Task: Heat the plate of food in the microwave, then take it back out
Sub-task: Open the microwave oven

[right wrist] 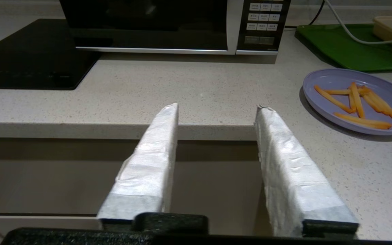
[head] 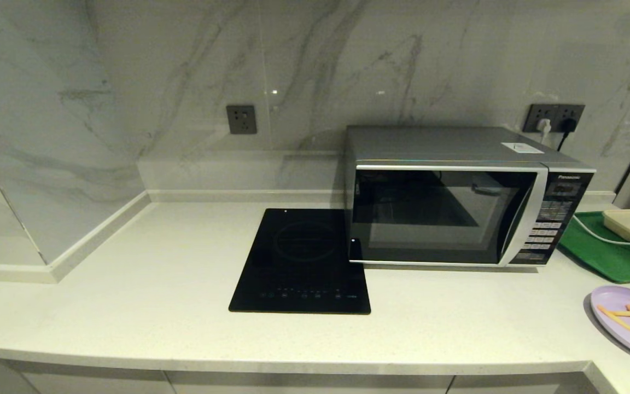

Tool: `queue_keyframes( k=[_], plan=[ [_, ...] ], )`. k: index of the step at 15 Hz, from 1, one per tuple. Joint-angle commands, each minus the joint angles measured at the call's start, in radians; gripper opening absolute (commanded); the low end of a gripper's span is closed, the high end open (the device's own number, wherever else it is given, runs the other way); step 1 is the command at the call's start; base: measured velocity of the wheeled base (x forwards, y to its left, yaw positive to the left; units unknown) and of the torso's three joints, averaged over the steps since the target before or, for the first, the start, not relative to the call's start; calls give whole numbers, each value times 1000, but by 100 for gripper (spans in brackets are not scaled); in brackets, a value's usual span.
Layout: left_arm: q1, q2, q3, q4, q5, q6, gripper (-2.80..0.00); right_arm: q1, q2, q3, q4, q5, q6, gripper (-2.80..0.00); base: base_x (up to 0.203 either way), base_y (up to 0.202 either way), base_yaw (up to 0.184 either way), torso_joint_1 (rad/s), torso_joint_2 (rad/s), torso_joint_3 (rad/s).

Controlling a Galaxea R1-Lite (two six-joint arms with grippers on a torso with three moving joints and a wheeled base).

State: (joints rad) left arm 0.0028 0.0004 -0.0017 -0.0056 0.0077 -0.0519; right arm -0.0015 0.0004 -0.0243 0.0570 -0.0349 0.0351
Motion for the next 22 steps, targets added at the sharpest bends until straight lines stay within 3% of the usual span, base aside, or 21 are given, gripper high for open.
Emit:
queue_keyframes(
  k=[1, 6, 10, 12, 13, 16, 19, 22],
  plan=[
    [0, 0, 0, -1, 2, 0, -280, 0, 0, 0, 6, 6, -6, 0, 0, 0, 0, 0, 0, 0],
    [0, 0, 0, -1, 0, -2, -280, 0, 8, -42, 5, -1, -22, 0, 0, 0, 0, 0, 0, 0],
    [0, 0, 0, -1, 0, 0, -280, 0, 313, -435, 42, 5, 108, 0, 0, 0, 0, 0, 0, 0],
    [0, 0, 0, -1, 2, -2, -280, -4, 497, -601, 50, -19, 114, 0, 0, 0, 0, 0, 0, 0],
    [0, 0, 0, -1, 0, 0, -280, -6, 582, -666, 56, -58, 97, 0, 0, 0, 0, 0, 0, 0],
    [0, 0, 0, -1, 0, -1, -280, -10, 855, -852, 92, -285, 34, 0, 0, 0, 0, 0, 0, 0],
    [0, 0, 0, -1, 0, 0, -280, -11, 1131, -1086, 112, -415, 10, 0, 0, 0, 0, 0, 0, 0],
    [0, 0, 0, -1, 0, -2, -280, 73, 1356, -1190, 115, -697, 2, 0, 0, 0, 0, 0, 0, 0]
  ],
)
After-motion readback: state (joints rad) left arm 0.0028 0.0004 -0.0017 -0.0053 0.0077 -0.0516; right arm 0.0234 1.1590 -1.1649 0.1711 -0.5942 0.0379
